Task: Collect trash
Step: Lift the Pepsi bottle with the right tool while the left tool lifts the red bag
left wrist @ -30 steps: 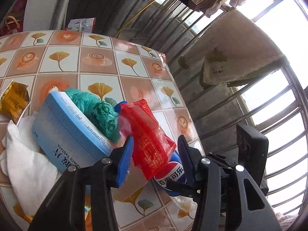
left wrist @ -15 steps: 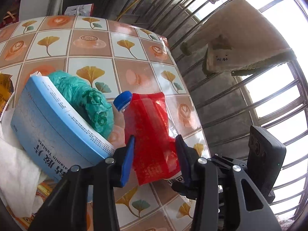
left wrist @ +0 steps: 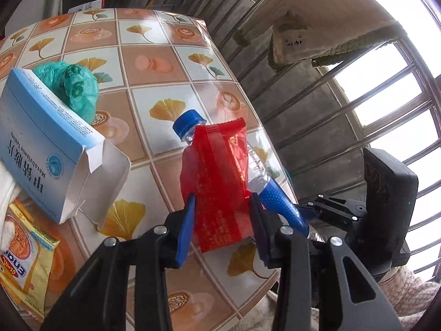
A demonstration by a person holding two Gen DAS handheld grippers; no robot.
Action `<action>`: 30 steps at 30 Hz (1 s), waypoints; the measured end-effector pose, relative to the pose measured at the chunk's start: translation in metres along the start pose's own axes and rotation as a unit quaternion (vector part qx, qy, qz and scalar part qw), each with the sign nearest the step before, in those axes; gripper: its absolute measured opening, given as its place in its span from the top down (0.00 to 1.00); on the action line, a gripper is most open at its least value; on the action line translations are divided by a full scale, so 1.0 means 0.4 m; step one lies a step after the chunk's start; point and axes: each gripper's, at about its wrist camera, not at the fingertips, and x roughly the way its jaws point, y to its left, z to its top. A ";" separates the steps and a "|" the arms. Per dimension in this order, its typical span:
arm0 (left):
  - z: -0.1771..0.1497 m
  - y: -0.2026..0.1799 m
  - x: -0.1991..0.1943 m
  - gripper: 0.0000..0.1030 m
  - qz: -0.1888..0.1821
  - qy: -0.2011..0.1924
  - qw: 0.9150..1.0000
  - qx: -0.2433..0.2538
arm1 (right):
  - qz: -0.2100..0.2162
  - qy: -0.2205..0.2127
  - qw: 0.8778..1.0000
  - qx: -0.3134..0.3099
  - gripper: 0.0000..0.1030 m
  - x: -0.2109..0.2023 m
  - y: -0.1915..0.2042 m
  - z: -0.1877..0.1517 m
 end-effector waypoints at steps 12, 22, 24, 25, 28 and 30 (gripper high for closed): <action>-0.125 0.022 0.000 0.54 0.037 0.021 0.999 -0.008 | 0.020 0.001 0.998 0.059 0.42 -0.023 -0.051 -0.036; -0.130 0.004 -0.014 0.41 0.071 0.005 0.997 0.018 | 0.030 -0.003 0.995 0.093 0.36 -0.019 -0.078 -0.024; -0.128 0.004 -0.010 0.41 0.083 0.001 0.996 0.019 | 0.031 -0.004 0.995 0.098 0.36 -0.017 -0.083 -0.020; -0.127 0.006 -0.007 0.41 0.087 0.001 0.996 0.018 | 0.031 -0.005 0.995 0.100 0.36 -0.016 -0.083 -0.018; -0.123 0.017 0.009 0.41 0.093 0.001 0.996 0.010 | 0.033 -0.004 0.994 0.103 0.36 -0.009 -0.083 -0.017; -0.124 0.015 0.012 0.42 0.100 -0.008 0.995 0.014 | 0.034 -0.002 0.994 0.104 0.36 -0.007 -0.083 -0.019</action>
